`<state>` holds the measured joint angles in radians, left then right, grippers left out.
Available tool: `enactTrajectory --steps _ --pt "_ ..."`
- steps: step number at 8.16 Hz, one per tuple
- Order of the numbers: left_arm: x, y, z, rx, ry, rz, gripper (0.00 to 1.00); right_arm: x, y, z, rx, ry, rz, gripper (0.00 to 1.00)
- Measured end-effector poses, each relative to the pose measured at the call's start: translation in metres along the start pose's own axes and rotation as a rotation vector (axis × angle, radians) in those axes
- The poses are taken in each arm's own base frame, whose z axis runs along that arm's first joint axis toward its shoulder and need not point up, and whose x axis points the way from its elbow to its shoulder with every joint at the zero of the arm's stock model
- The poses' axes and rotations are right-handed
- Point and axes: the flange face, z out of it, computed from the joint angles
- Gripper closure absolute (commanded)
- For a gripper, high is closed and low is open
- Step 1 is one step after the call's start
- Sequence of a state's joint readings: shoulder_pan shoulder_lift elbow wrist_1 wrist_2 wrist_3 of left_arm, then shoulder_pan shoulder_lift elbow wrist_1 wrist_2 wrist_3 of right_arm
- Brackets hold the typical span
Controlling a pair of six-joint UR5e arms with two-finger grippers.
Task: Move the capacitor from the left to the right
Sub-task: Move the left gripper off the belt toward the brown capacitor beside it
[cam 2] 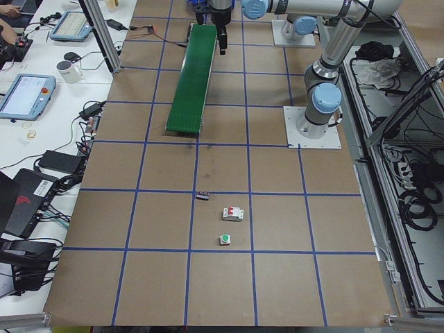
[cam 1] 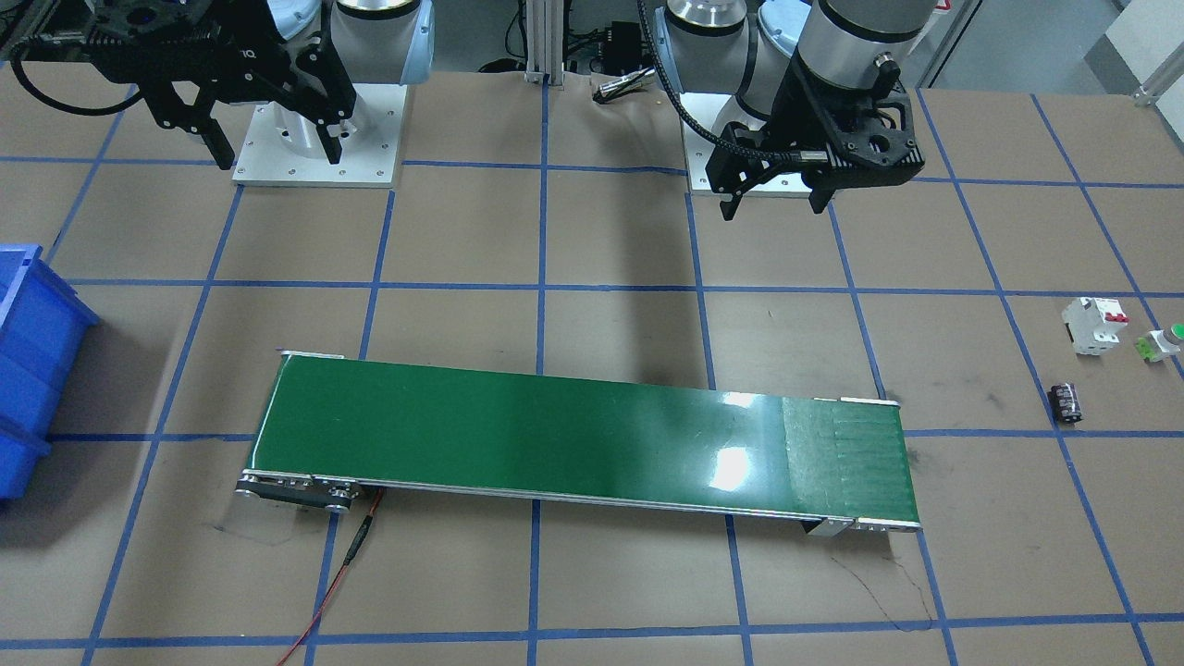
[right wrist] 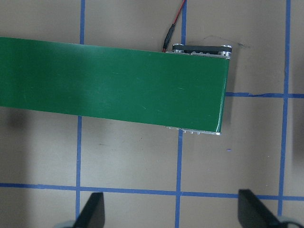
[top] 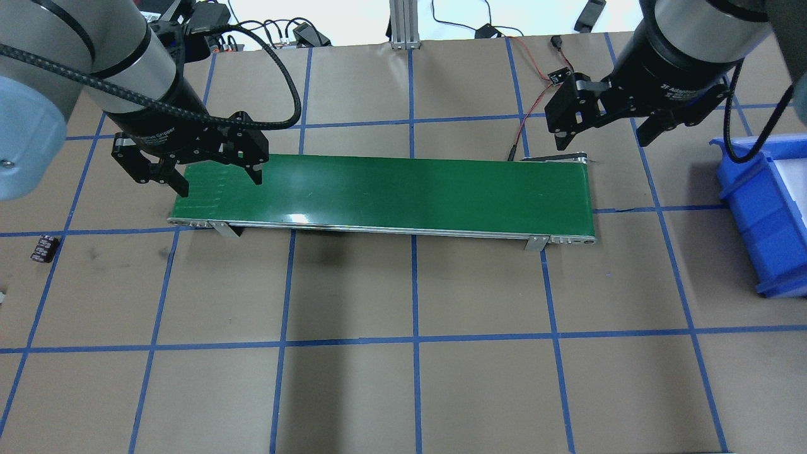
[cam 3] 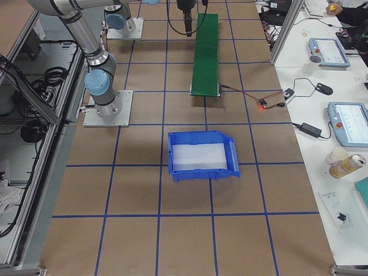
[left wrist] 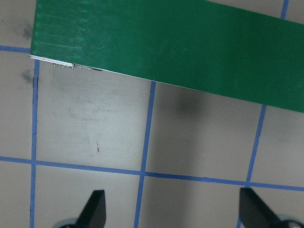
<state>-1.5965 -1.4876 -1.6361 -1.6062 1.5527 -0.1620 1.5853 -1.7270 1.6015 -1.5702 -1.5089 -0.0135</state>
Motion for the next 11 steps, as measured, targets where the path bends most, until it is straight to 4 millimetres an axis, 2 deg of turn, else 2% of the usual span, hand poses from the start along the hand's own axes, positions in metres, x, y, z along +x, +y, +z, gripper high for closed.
enactTrajectory --steps 3,4,5,6,9,11 --pt "-0.009 -0.002 -0.001 0.012 -0.063 0.03 0.0 0.0 0.0 0.0 0.0 0.001 0.0 0.0" --pt "-0.017 -0.008 0.001 0.011 -0.093 0.053 0.0 0.0 0.0 -0.001 0.0 0.002 0.0 0.0" --pt "-0.036 -0.02 0.004 0.007 -0.107 0.078 0.0 0.0 0.0 -0.001 0.001 0.002 0.0 0.0" --pt "-0.071 -0.038 0.01 -0.008 -0.11 0.067 0.0 0.001 0.0 -0.001 0.001 0.003 0.0 0.0" --pt "-0.209 -0.094 0.04 -0.063 -0.103 0.108 0.0 0.001 0.0 -0.001 0.001 0.004 0.0 0.0" --pt "-0.273 -0.123 0.062 -0.052 -0.163 0.22 0.0 0.001 0.0 0.0 -0.001 0.003 0.0 0.0"
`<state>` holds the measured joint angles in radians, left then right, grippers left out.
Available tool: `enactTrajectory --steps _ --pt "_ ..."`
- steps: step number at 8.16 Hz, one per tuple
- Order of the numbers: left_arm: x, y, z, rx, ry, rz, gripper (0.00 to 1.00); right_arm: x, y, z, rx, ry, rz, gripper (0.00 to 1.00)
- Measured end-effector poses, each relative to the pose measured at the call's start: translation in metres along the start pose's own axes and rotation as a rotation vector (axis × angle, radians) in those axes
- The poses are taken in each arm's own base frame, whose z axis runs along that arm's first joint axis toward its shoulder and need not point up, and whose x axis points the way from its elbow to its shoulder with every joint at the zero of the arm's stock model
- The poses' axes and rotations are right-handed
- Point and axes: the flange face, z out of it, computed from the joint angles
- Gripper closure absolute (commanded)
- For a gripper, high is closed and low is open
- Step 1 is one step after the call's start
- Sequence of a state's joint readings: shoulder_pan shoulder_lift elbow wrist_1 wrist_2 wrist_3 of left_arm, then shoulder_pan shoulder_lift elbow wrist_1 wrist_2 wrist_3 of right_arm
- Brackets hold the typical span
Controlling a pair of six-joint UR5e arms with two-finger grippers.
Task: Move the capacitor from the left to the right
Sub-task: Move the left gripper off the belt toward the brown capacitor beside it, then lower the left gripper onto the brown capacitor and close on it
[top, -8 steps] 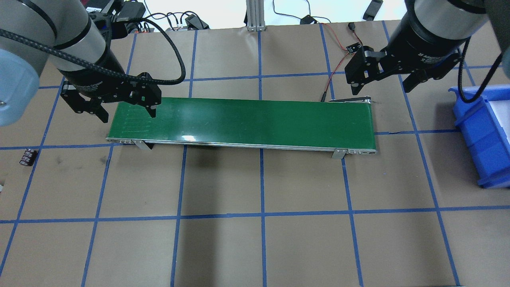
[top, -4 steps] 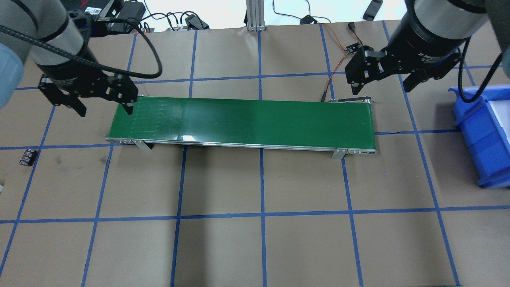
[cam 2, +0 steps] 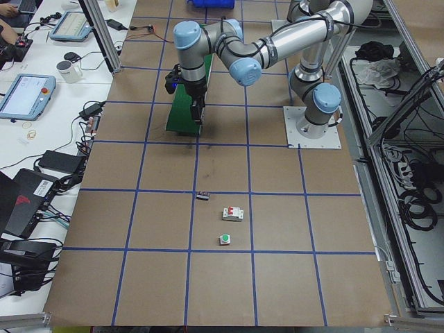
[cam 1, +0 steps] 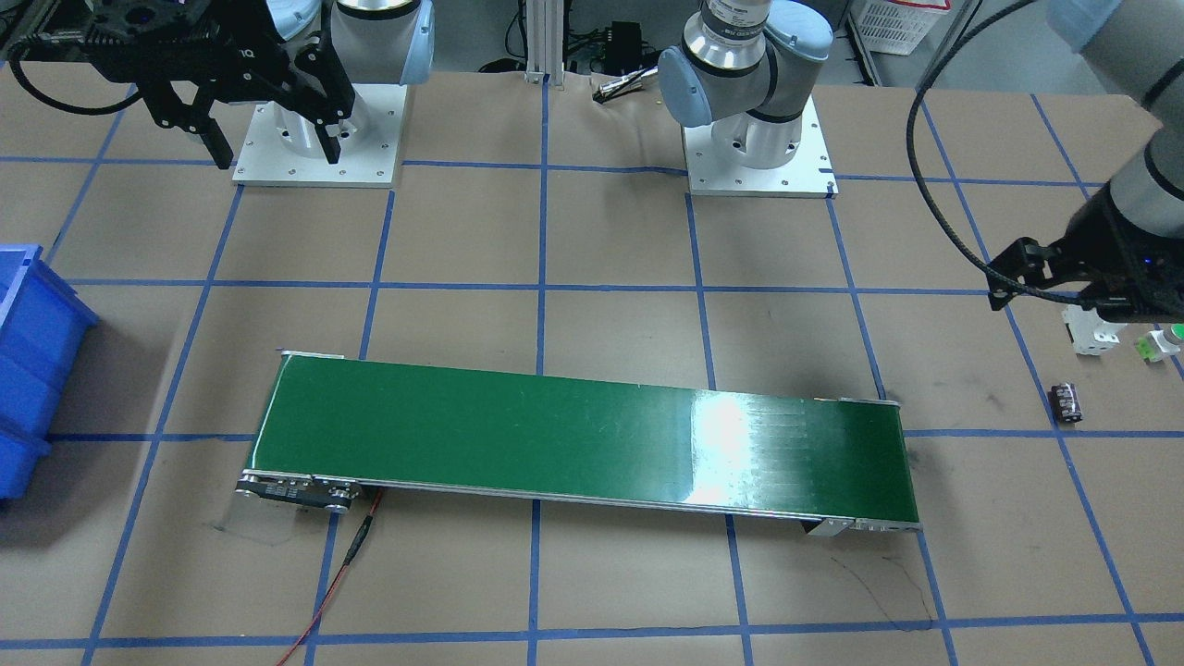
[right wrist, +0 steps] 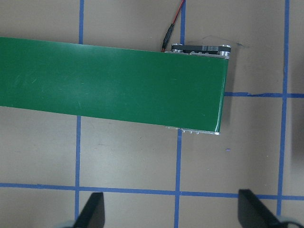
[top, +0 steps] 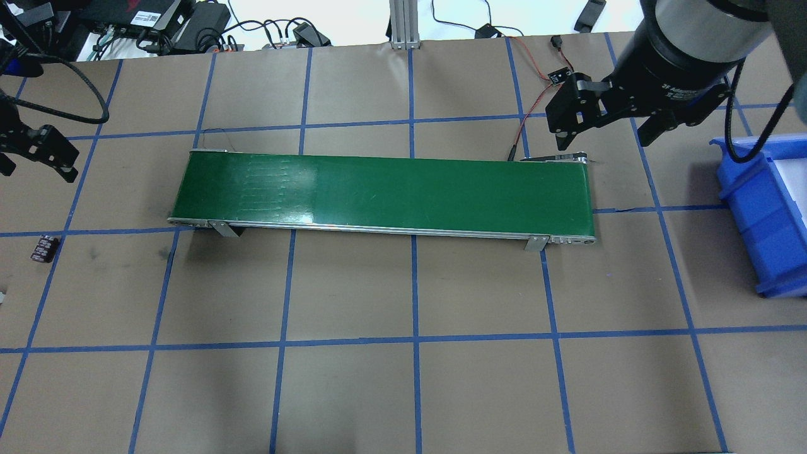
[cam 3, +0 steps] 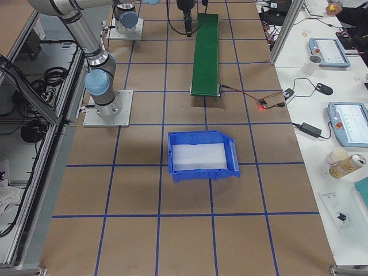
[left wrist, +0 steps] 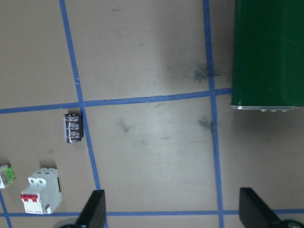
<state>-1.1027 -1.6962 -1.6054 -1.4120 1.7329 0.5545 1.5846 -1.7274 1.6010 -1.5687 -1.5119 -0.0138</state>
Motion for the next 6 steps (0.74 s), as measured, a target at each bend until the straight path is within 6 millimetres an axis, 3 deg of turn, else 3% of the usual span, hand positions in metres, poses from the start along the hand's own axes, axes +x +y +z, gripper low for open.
enactTrajectory --steps 3,6 --pt "-0.087 -0.011 0.082 -0.007 0.033 0.079 0.0 0.0 0.0 0.0 -0.001 -0.001 0.0 0.0" --pt "-0.141 -0.019 0.135 0.061 0.004 0.135 0.0 0.0 0.0 0.0 0.0 -0.001 0.0 0.0"
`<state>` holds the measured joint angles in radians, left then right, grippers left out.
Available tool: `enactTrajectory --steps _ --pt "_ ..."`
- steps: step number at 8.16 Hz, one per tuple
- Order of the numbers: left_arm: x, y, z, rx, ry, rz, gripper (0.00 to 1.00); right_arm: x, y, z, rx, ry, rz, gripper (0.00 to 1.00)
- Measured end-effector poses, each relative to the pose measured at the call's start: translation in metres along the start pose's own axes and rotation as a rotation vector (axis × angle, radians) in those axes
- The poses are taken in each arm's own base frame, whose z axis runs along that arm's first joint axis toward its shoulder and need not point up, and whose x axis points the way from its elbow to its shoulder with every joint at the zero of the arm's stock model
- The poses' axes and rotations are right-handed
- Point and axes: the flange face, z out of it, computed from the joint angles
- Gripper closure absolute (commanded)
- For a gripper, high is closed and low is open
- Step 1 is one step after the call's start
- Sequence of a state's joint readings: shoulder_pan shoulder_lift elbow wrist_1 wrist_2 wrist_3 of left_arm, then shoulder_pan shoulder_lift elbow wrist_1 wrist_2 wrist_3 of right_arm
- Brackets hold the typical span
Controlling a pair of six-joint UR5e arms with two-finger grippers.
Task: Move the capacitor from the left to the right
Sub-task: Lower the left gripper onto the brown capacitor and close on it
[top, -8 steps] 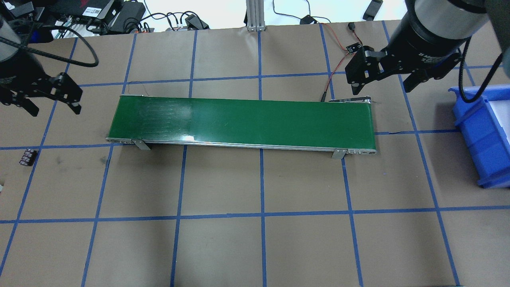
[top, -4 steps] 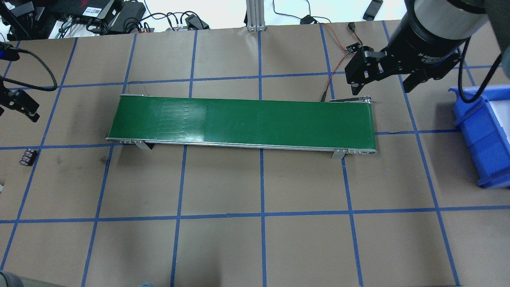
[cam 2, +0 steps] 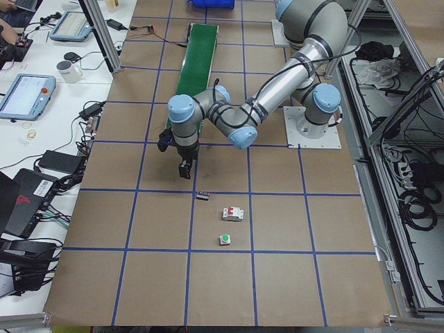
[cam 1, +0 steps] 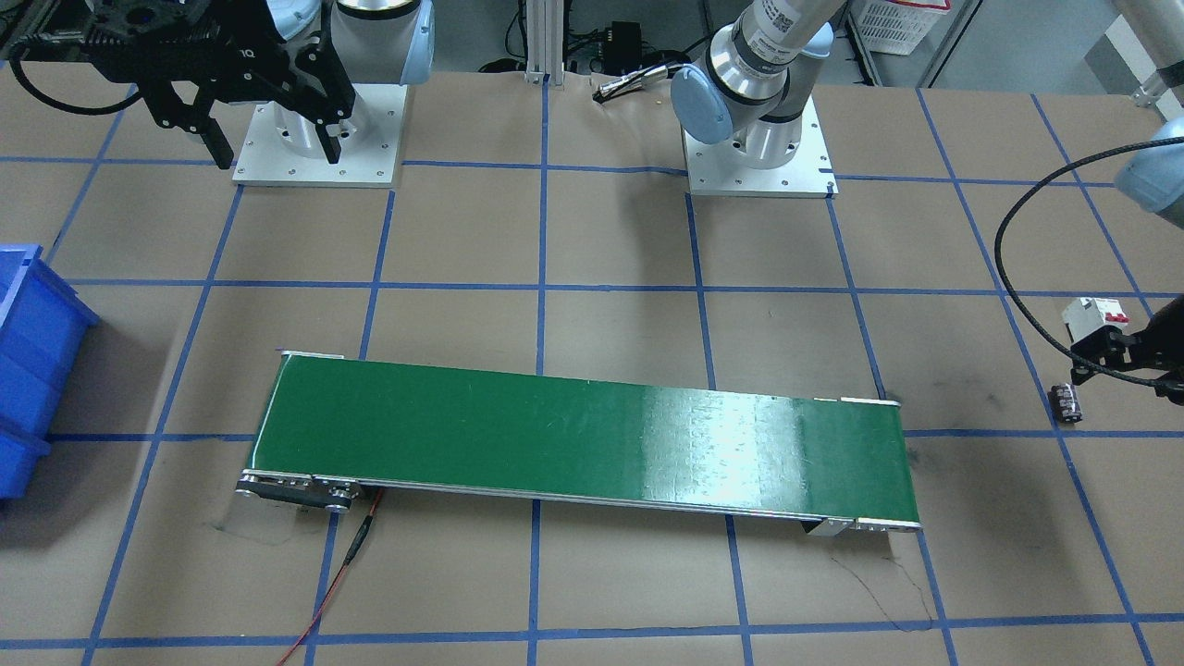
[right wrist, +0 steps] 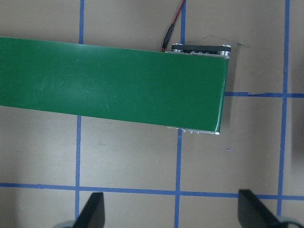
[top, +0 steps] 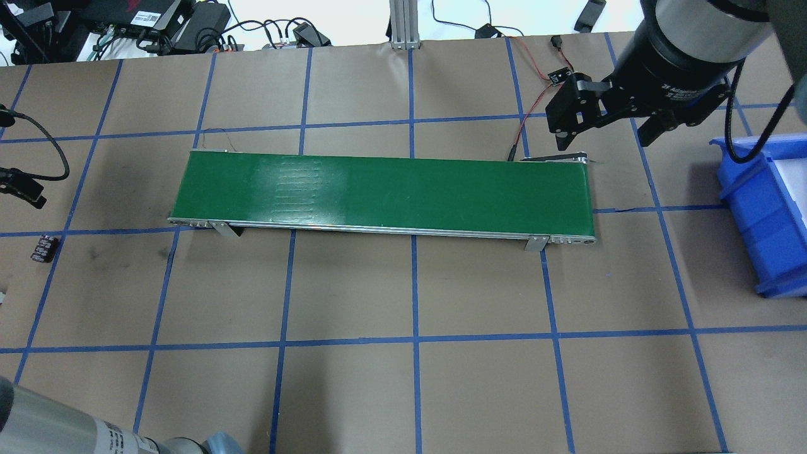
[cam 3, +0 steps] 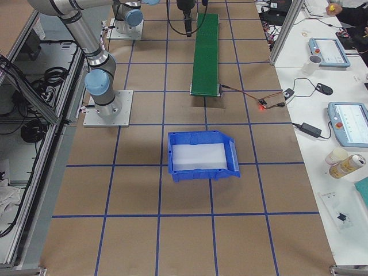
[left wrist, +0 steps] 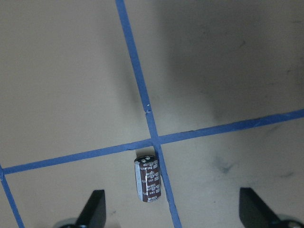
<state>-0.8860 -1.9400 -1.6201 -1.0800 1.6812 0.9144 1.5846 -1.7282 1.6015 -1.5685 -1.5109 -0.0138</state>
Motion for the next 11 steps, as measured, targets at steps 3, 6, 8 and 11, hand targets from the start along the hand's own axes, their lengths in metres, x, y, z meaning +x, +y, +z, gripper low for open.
enactTrajectory --steps 3,6,8,11 --pt "-0.035 0.015 0.051 0.022 0.053 -0.022 0.0 0.0 0.0 0.0 0.0 0.0 0.0 0.0" --pt "-0.042 0.019 0.097 0.009 0.079 -0.033 0.0 0.0 0.0 0.0 -0.001 0.002 0.0 0.0" --pt "-0.042 0.019 0.113 0.001 0.091 -0.027 0.0 0.0 0.0 0.0 0.0 0.0 0.0 0.0" --pt "-0.044 0.021 0.126 -0.01 0.104 -0.022 0.0 0.0 0.0 0.0 0.0 -0.001 0.0 0.0"
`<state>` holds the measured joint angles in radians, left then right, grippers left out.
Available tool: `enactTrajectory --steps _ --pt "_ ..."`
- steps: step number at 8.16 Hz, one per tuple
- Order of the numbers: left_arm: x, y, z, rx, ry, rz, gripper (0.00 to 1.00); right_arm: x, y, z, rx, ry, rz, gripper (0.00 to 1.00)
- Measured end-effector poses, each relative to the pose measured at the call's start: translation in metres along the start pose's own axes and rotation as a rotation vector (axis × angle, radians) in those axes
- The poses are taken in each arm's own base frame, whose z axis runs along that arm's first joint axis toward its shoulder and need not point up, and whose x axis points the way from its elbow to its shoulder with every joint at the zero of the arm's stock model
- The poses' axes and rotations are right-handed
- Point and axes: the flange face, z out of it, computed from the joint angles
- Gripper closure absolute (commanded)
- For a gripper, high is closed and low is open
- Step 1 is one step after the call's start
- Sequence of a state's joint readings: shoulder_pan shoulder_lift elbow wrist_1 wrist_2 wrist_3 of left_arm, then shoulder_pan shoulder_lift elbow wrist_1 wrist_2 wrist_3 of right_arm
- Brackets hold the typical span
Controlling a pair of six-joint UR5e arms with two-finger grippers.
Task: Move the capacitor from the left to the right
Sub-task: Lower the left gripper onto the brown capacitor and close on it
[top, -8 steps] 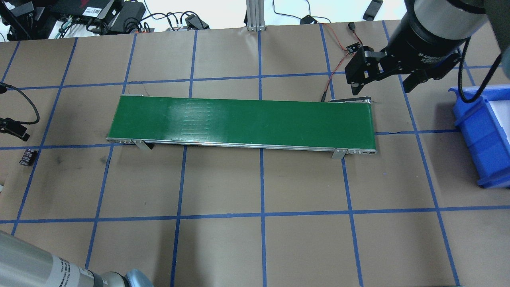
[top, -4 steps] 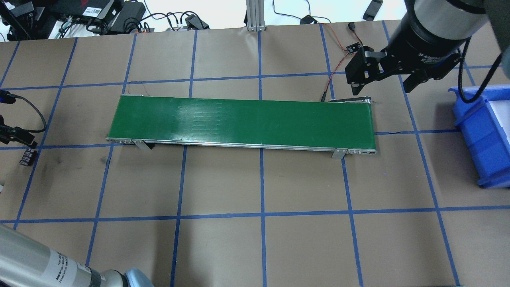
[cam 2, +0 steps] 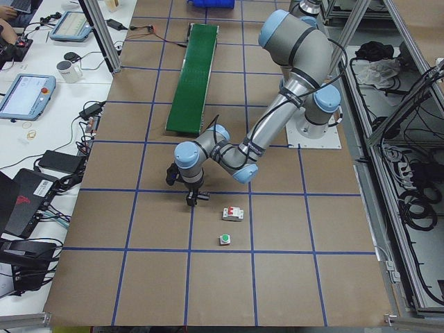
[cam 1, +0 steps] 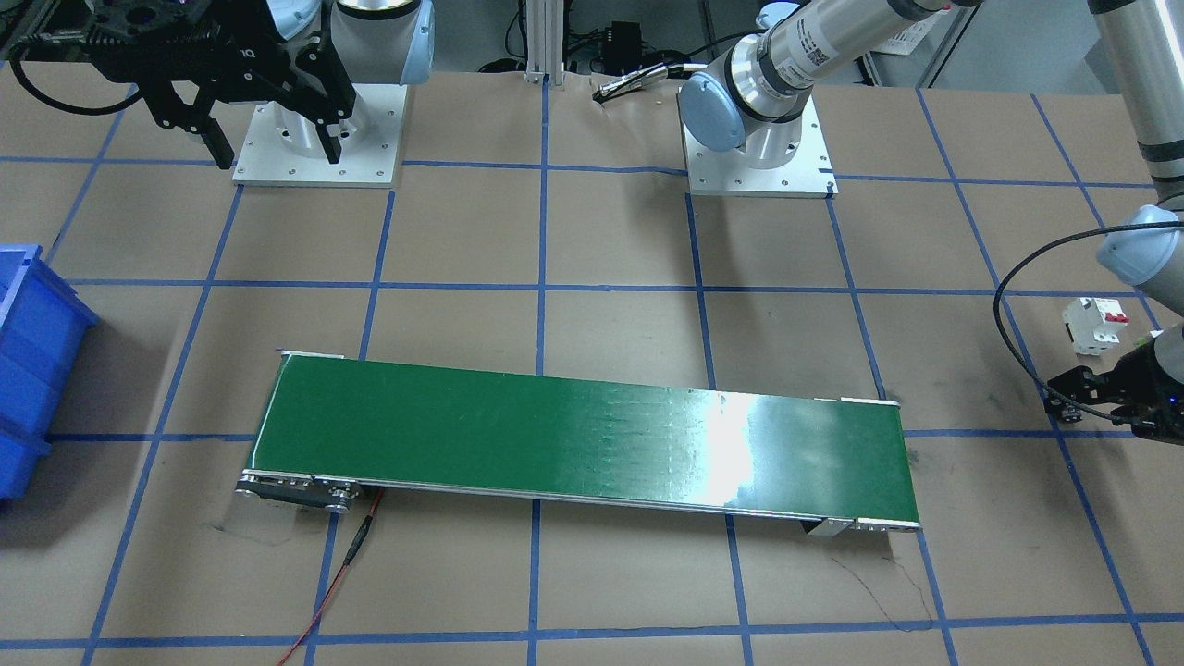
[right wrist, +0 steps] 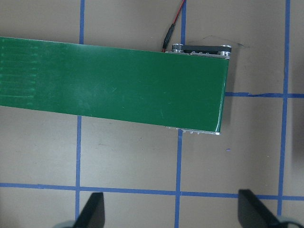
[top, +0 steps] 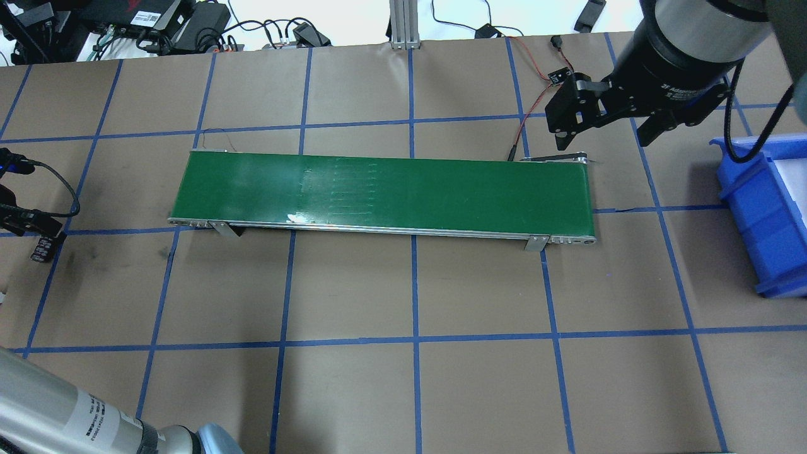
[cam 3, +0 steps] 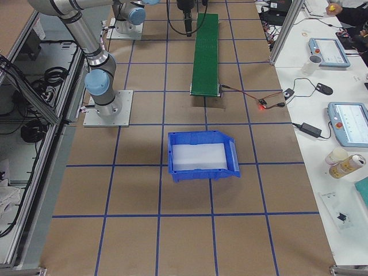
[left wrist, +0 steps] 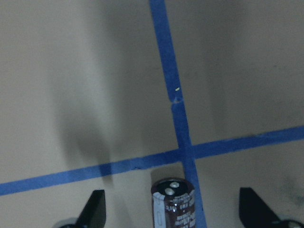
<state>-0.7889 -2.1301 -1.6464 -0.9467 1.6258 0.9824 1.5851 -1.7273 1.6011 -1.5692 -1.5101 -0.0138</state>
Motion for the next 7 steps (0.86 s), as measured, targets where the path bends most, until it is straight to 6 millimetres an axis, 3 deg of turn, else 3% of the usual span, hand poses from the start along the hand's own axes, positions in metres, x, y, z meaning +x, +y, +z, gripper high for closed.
enactTrajectory --steps 2,7 --pt "-0.001 0.001 0.006 -0.004 0.008 -0.001 0.01 0.0 0.0 0.0 0.0 0.0 0.0 0.0" --pt "-0.008 0.015 0.017 -0.018 0.028 -0.019 0.22 0.0 0.0 0.0 0.001 -0.001 0.0 0.0"
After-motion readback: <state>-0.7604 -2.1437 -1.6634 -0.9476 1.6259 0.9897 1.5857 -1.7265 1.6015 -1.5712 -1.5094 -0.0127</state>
